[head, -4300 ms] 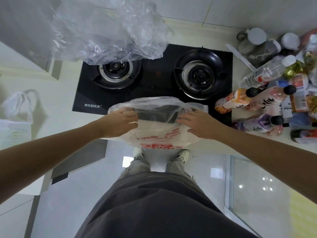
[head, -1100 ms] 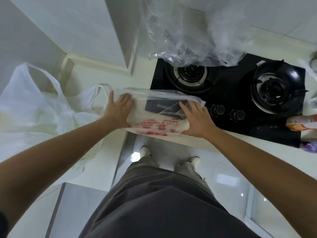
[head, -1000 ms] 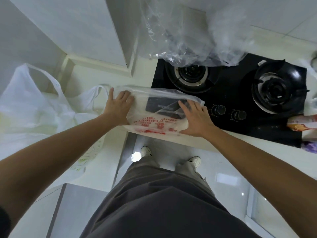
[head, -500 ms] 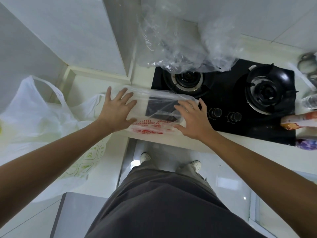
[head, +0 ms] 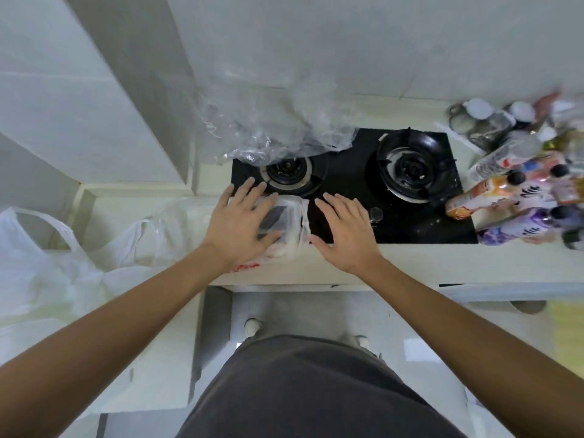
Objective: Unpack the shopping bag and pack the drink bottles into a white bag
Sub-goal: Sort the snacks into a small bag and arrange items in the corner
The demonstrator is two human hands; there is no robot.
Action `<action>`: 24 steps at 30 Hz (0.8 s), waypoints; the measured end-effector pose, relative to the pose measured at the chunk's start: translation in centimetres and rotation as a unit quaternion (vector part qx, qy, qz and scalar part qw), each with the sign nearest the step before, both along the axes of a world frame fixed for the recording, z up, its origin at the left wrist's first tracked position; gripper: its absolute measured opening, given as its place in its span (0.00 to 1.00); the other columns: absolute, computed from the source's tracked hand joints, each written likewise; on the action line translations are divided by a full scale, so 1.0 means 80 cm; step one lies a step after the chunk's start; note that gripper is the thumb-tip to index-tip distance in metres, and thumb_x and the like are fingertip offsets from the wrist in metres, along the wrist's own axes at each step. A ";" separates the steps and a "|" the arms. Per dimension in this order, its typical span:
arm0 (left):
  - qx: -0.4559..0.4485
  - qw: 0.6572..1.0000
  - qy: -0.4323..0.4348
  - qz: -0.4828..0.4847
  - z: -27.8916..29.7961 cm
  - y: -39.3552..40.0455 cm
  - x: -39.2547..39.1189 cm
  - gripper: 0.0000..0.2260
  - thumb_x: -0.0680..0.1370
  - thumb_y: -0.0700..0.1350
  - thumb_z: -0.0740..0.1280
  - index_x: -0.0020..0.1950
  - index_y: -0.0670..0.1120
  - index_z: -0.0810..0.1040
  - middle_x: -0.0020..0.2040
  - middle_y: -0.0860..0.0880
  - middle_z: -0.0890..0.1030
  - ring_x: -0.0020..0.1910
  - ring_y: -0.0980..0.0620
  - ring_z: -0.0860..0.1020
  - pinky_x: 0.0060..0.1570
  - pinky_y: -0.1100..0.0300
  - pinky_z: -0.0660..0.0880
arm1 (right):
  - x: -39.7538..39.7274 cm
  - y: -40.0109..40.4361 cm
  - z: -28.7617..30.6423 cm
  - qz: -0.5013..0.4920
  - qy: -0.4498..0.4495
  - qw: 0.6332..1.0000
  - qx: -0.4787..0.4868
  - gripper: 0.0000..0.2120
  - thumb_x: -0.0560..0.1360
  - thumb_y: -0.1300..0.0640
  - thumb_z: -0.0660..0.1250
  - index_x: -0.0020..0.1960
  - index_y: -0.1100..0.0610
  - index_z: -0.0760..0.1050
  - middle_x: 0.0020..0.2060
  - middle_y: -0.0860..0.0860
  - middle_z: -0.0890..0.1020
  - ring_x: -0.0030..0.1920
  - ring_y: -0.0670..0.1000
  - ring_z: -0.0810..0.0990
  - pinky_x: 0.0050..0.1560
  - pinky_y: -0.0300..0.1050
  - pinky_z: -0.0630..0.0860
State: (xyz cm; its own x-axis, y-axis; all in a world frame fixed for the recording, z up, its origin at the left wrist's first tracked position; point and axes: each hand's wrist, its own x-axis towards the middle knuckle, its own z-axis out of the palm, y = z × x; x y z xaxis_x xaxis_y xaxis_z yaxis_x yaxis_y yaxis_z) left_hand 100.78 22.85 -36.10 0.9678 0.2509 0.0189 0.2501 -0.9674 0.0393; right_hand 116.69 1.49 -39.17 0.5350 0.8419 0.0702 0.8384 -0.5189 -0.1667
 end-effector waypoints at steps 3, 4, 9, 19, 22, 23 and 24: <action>-0.007 0.999 -0.030 -0.021 0.010 -0.048 0.031 0.33 0.79 0.67 0.57 0.79 0.50 0.67 0.79 0.45 0.67 0.81 0.43 0.60 0.77 0.40 0.59 | 0.016 -0.046 0.009 -0.028 0.004 1.000 0.005 0.35 0.79 0.36 0.62 0.80 0.52 0.64 0.78 0.53 0.67 0.79 0.56 0.62 0.81 0.59 0.55; -0.005 0.999 -0.035 -0.026 0.014 -0.068 0.041 0.33 0.79 0.67 0.56 0.80 0.50 0.66 0.79 0.45 0.67 0.81 0.43 0.60 0.77 0.40 0.59 | 0.021 -0.064 0.013 -0.037 0.006 0.999 0.010 0.35 0.79 0.36 0.61 0.80 0.52 0.64 0.79 0.52 0.67 0.79 0.56 0.62 0.81 0.59 0.55; -0.008 0.997 -0.044 -0.065 0.032 -0.181 0.107 0.34 0.79 0.68 0.54 0.81 0.50 0.64 0.79 0.45 0.66 0.81 0.43 0.59 0.77 0.42 0.60 | 0.055 -0.179 0.030 -0.069 0.004 0.997 0.031 0.35 0.79 0.36 0.61 0.80 0.52 0.63 0.78 0.52 0.68 0.79 0.55 0.63 0.80 0.59 0.57; -0.029 0.992 -0.057 -0.110 0.051 -0.429 0.238 0.33 0.80 0.65 0.57 0.80 0.49 0.64 0.79 0.44 0.67 0.80 0.42 0.61 0.75 0.40 0.64 | 0.145 -0.436 0.066 -0.130 -0.020 0.990 0.048 0.34 0.78 0.38 0.63 0.78 0.54 0.67 0.73 0.53 0.72 0.73 0.57 0.68 0.74 0.57 0.64; -0.046 0.989 -0.064 -0.128 0.054 -0.484 0.262 0.33 0.79 0.64 0.58 0.80 0.49 0.64 0.78 0.44 0.68 0.79 0.41 0.62 0.75 0.42 0.64 | 0.161 -0.490 0.075 -0.156 -0.010 0.986 0.054 0.33 0.77 0.38 0.63 0.77 0.53 0.67 0.73 0.53 0.72 0.72 0.57 0.69 0.72 0.57 0.67; -0.047 0.987 -0.065 -0.136 0.054 -0.501 0.270 0.33 0.79 0.64 0.58 0.80 0.49 0.64 0.78 0.44 0.68 0.79 0.41 0.62 0.74 0.42 0.64 | 0.166 -0.507 0.076 -0.163 -0.009 0.985 0.061 0.32 0.77 0.39 0.64 0.77 0.53 0.67 0.72 0.53 0.72 0.72 0.57 0.69 0.71 0.57 0.68; -0.048 0.986 -0.064 -0.145 0.055 -0.517 0.278 0.33 0.79 0.64 0.58 0.80 0.49 0.65 0.77 0.45 0.69 0.79 0.41 0.63 0.74 0.43 0.64 | 0.172 -0.522 0.076 -0.169 -0.012 0.983 0.067 0.32 0.77 0.39 0.64 0.77 0.53 0.68 0.72 0.53 0.73 0.72 0.57 0.69 0.71 0.56 0.68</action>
